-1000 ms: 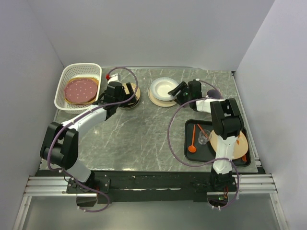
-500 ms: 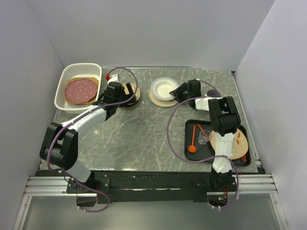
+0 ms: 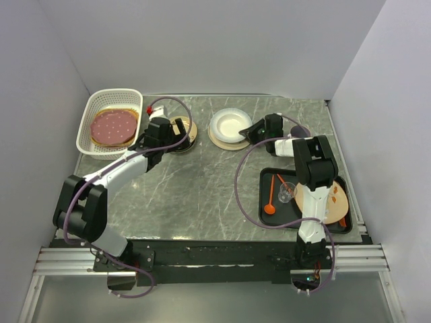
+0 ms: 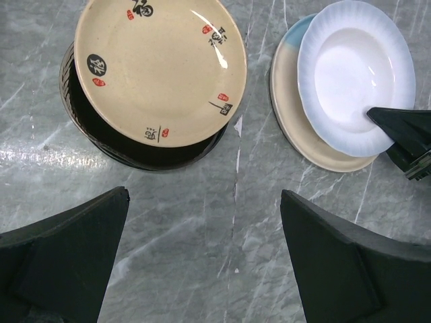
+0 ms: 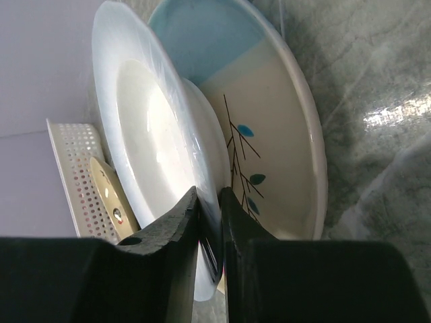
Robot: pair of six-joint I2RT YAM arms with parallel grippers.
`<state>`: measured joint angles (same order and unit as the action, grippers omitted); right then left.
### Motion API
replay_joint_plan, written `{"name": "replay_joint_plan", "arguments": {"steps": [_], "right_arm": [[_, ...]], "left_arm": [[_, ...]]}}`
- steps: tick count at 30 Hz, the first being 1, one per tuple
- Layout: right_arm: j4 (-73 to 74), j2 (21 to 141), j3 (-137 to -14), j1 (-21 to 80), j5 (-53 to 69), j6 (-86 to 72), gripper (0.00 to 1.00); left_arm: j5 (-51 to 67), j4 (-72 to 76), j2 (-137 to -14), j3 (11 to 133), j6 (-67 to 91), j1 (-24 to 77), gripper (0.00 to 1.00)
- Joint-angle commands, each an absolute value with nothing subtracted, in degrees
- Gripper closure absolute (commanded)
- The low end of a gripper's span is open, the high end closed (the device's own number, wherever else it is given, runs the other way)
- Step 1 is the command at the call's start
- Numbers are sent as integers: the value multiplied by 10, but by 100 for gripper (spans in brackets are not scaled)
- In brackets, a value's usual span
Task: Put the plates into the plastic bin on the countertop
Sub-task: Pick up the plate at the center of the board.
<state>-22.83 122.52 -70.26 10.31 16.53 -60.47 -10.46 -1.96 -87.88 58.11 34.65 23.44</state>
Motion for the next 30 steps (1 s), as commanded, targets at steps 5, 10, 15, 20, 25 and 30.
{"name": "replay_joint_plan", "arguments": {"steps": [5,10,15,20,25,30], "right_arm": [[-279,1218,-679,97,191,-598,100],[-295,1206,-669,93,214,-599,100],[-303,1184,-661,91,225,-595,100],[-317,1164,-653,91,248,-594,100],[-346,1136,-632,91,276,-596,100],[-374,1114,-614,90,309,-604,100]], "left_arm": [[-106,12,-850,569,351,237,1],[-89,37,-833,549,356,237,1],[-72,59,-822,537,359,237,1],[-50,80,-818,524,367,237,1],[-31,105,-812,511,375,237,1],[-6,130,-809,499,378,237,1]]}}
